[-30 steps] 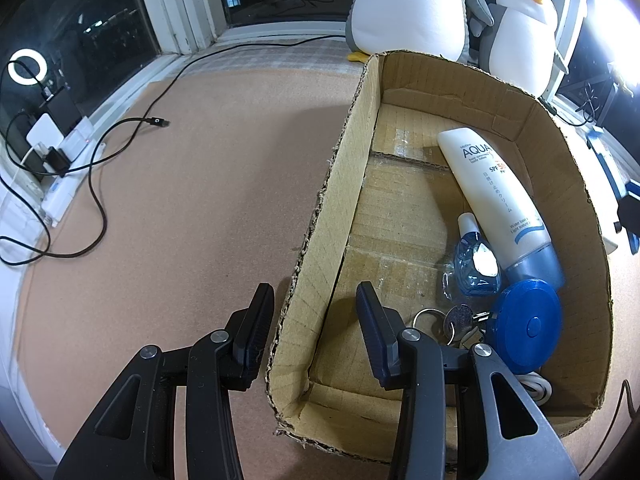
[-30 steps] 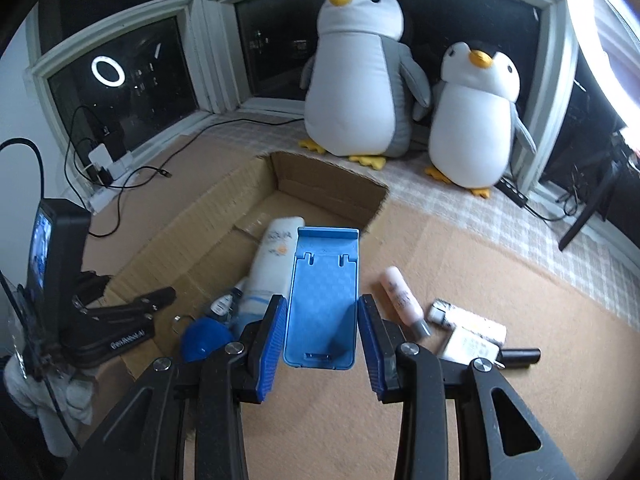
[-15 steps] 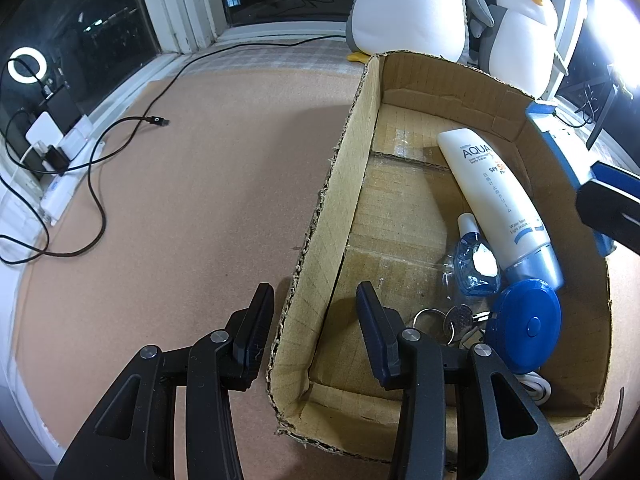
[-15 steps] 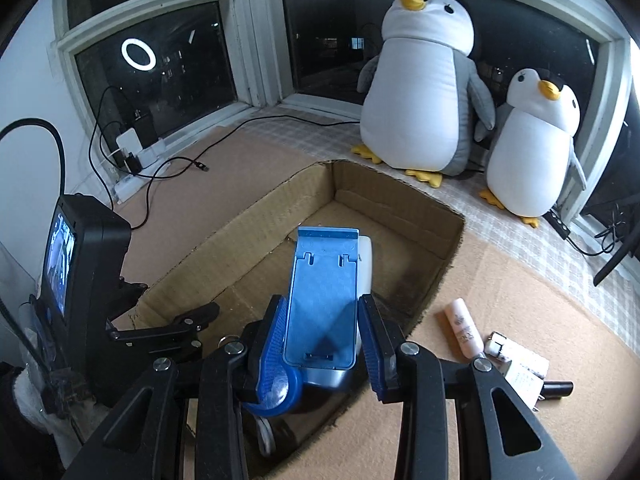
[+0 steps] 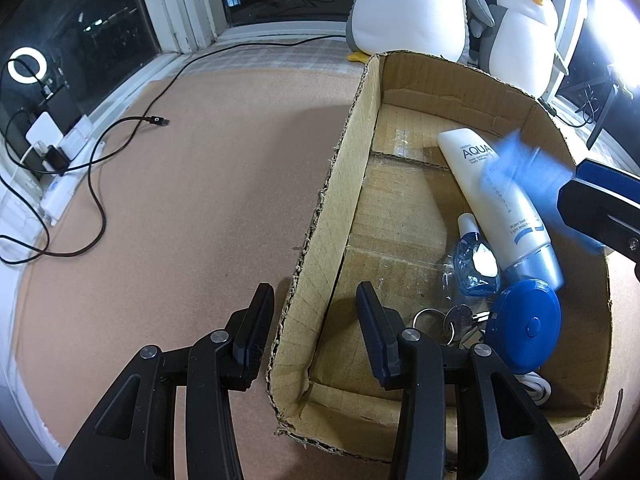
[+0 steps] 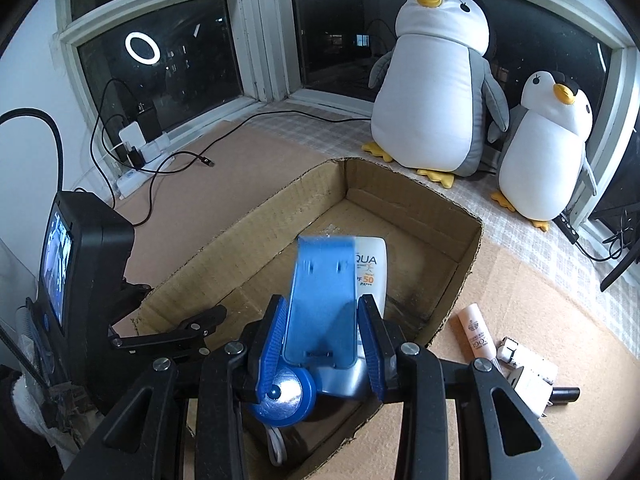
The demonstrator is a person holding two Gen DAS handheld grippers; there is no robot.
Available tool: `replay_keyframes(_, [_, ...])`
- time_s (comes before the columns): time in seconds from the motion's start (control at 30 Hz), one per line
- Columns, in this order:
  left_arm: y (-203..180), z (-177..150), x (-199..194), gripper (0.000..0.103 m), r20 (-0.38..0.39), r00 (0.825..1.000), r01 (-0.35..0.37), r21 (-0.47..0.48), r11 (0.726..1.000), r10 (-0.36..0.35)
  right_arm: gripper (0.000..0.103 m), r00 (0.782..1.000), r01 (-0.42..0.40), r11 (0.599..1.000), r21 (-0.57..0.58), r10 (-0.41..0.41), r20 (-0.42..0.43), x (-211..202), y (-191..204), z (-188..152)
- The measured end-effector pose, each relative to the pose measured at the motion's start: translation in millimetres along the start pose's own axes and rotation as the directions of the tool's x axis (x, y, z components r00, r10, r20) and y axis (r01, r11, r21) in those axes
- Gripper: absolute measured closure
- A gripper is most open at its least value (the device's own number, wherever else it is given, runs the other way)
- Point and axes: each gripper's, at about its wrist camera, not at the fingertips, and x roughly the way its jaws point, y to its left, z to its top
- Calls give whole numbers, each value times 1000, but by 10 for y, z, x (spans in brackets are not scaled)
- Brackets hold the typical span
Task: Organize rigid objects
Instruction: 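Lift the phone stand with the right gripper and release it into the box, then move the right gripper to the pink lip balm tube and grasp it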
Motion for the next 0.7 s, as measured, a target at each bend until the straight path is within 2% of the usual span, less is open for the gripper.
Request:
replay_keyframes(0.13, [1,0,1,61,0,1000,0,0,1000,0,57,1000,5,1000,-4,-5,5,-14,15,8])
replay_keyframes(0.23, [2,0,0,61,0,1000,0,0,1000,0,54,1000,13,1000,-6,-13,9,-28,17,5])
replay_keyframes(0.57, [1,-1,1,61,0,1000,-1,0,1000,1,52,1000,24,1000,8,-24,16,-115,-72,-27])
replay_keyframes(0.7, [1,-2,0,61,1,1000,0,1,1000,0,47,999,35,999,35,-36,24,-198,-202,-94])
